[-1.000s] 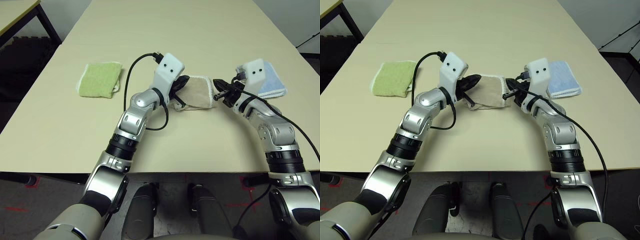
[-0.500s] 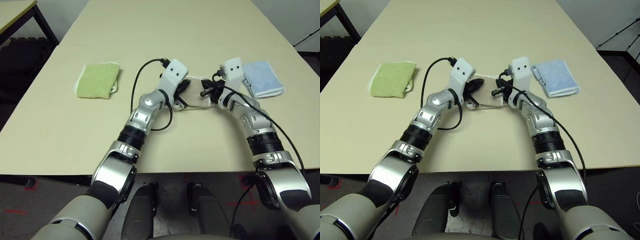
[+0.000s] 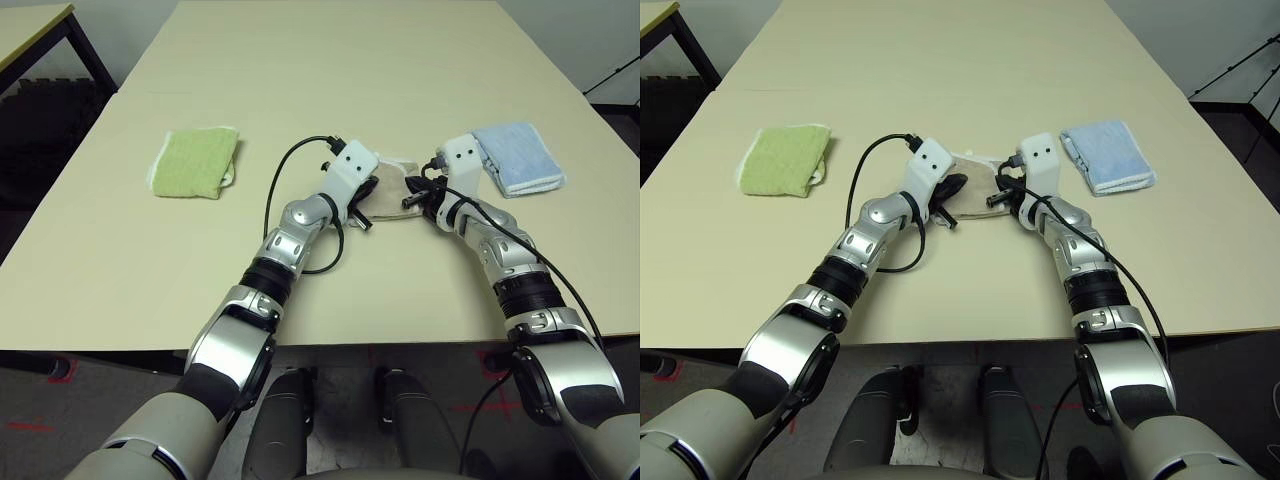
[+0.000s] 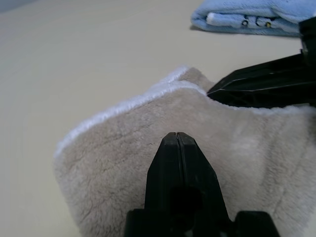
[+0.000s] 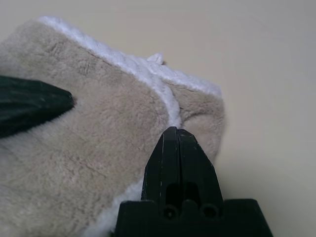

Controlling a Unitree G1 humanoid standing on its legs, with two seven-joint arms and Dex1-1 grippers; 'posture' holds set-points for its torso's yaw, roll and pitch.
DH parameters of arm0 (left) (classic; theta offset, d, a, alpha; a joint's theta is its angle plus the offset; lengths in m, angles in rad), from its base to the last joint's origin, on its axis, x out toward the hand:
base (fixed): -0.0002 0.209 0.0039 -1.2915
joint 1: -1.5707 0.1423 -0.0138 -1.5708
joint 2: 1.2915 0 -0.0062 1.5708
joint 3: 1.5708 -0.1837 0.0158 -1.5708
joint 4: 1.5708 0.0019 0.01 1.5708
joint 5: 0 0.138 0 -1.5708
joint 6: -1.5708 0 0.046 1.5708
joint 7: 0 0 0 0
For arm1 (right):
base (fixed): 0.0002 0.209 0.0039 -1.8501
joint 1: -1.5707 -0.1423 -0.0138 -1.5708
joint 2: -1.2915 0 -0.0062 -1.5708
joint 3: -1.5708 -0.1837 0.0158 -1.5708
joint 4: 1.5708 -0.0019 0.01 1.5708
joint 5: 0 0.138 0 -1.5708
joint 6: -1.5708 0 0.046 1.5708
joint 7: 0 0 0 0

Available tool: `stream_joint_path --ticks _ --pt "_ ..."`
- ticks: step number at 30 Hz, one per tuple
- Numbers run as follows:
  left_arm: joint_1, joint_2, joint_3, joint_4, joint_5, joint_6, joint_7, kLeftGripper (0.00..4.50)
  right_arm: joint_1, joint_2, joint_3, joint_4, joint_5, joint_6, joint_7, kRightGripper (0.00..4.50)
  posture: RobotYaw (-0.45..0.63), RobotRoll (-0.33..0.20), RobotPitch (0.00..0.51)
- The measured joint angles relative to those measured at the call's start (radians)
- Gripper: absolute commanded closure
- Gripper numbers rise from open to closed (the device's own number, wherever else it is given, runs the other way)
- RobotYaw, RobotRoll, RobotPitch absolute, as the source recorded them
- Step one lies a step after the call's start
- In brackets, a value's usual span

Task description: Fold the towel and set it aside.

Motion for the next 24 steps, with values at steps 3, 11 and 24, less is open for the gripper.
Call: stream_joint_path --ticks 3,11,24 --pt "-0.021 0.008 0.044 -0.010 -0.025 0.005 0.002 4.44 0.001 -0.013 0.006 -0.034 -0.019 -0.032 -0.007 4.50 0.03 0.000 0.115" --pt "-0.024 0.038 0.171 -0.192 -0.153 0.080 -0.005 3.14 0.053 -0.059 0.011 -0.211 -0.058 -0.083 -0.002 3.78 0.04 0.000 0.104" --pt "0.112 0.116 0.241 -0.393 -0.211 0.242 0.027 0.00 0.178 -0.078 -0.053 -0.438 0.027 -0.067 0.014 0.03 0.05 0.000 0.093"
